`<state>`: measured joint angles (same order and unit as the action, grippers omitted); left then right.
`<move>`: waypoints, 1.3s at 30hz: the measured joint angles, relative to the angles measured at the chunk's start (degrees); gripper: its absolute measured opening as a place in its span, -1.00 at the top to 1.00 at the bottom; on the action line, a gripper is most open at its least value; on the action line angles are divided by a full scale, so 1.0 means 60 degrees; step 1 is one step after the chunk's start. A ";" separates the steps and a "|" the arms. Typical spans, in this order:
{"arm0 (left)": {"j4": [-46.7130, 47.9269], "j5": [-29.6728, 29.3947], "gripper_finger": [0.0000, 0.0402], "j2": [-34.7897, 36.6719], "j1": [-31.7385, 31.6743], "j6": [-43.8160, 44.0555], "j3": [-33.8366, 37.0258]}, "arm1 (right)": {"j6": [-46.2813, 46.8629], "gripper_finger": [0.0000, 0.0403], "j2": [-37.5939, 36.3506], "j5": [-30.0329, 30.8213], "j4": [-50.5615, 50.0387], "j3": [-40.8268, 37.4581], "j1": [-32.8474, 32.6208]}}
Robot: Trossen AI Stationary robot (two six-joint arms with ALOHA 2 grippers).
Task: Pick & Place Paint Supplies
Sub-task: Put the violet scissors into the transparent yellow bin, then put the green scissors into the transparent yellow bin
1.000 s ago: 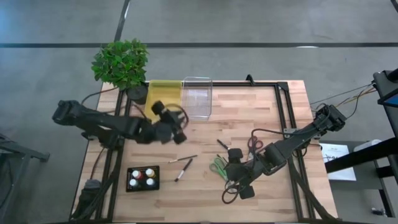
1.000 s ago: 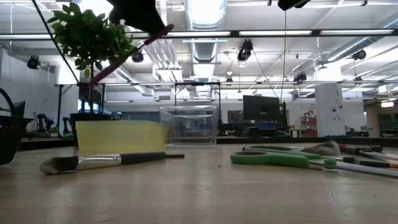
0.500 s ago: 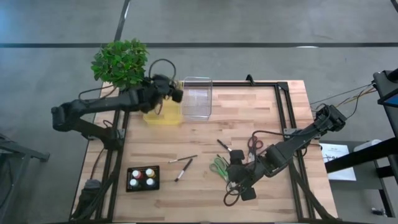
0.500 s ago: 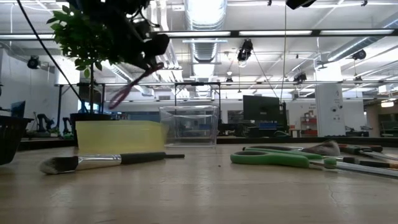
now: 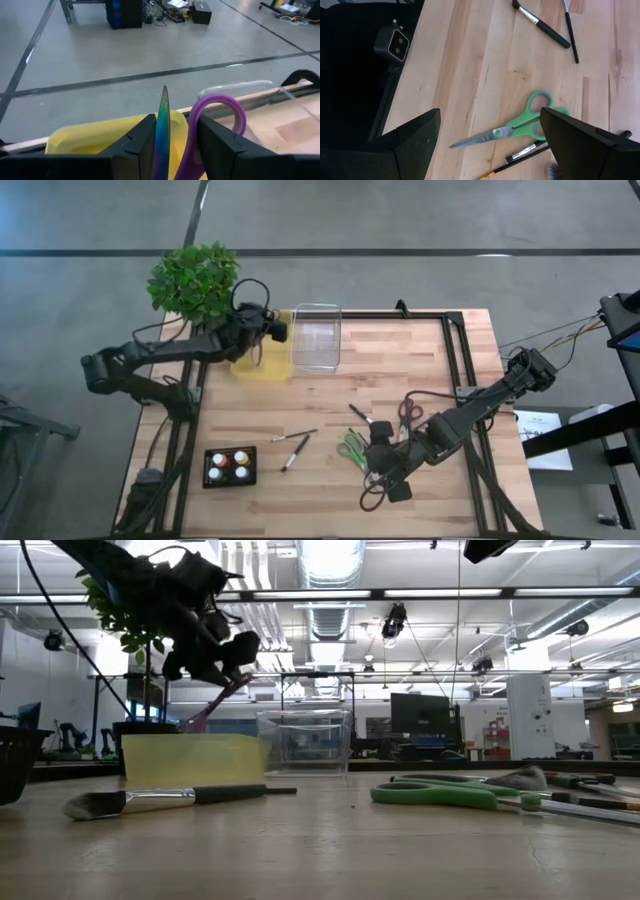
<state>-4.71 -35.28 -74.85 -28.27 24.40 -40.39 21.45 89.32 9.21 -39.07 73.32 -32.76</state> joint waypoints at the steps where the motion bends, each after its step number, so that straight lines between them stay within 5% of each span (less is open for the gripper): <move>1: -0.0127 0.0037 0.34 0.0000 -0.0001 0.0000 0.0123 | 0.0000 -0.69 0.0000 -0.0001 0.0016 -0.0012 -0.0002; 10: -0.0559 0.0574 0.24 0.0000 -0.0001 -0.0379 0.0343 | 0.0000 -0.69 0.0000 -0.0007 0.0054 -0.0048 -0.0002; 23: -0.0470 0.1281 -0.60 0.0009 -0.0001 -0.0378 -0.0052 | 0.0001 -0.69 0.0000 -0.0029 0.0061 -0.0091 -0.0002; 33: -0.0469 0.4323 -0.66 0.0308 0.0482 -0.1111 -0.0726 | 0.0341 -0.69 0.0000 -0.0025 0.0048 -0.0439 -0.0002; 39: -0.0460 0.3889 -0.66 0.0531 0.1060 -0.1574 -0.0837 | 0.0489 -0.69 0.0000 -0.0009 0.0069 -0.0493 -0.0002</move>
<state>-7.47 -11.95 -71.66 -21.90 14.95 -45.41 24.38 89.32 9.16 -38.66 70.37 -32.77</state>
